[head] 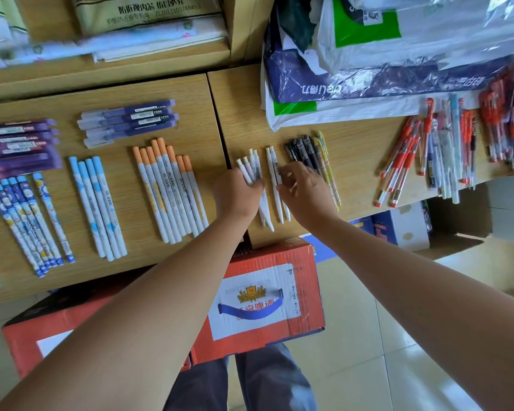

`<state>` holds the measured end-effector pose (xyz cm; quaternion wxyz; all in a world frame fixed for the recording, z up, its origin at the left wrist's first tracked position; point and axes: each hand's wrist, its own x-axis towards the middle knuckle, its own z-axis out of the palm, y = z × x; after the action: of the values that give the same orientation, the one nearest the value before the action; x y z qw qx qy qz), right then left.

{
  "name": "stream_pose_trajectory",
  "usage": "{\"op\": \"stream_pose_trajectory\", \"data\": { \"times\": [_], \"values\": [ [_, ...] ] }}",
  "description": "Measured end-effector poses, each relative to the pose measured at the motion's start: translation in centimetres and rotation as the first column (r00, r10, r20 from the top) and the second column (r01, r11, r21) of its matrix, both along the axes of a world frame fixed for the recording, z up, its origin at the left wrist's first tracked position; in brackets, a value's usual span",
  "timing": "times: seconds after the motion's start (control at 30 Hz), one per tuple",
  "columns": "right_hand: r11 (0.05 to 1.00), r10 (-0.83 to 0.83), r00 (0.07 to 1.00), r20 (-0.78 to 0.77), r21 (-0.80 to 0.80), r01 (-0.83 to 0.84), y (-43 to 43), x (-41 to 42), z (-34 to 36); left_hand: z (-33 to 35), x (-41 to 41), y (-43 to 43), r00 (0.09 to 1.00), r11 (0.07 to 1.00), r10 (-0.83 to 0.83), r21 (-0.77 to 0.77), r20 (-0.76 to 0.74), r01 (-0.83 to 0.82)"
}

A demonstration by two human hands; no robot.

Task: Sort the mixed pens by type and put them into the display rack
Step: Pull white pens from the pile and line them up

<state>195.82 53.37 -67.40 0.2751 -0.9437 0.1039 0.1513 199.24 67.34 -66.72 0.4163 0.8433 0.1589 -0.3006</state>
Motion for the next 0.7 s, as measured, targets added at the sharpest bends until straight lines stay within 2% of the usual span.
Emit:
{"op": "stream_pose_trajectory", "data": {
  "times": [0.17, 0.33, 0.5, 0.7],
  "values": [
    [1.000, -0.004, 1.000, 0.009, 0.020, 0.004, -0.1, -0.1, -0.3, 0.4, -0.2, -0.7, 0.997, 0.999, -0.023, 0.025, 0.074, 0.022],
    [0.998, -0.030, 0.999, 0.016, 0.047, 0.029, -0.2, -0.2, -0.7, 0.6, -0.6, -0.2, 0.986, 0.990, -0.055, 0.139, 0.159, 0.033],
    [0.998, -0.047, 0.998, 0.030, 0.051, 0.046, -0.1, -0.3, -0.7, 0.5, -1.1, -0.2, 0.996, 0.997, 0.016, 0.076, 0.082, -0.022],
    [0.991, -0.081, 0.996, 0.041, 0.115, 0.075, -0.2, -0.3, -0.6, -0.1, -0.8, -0.5, 0.999, 0.998, 0.015, 0.061, 0.043, -0.018]
  ]
}}
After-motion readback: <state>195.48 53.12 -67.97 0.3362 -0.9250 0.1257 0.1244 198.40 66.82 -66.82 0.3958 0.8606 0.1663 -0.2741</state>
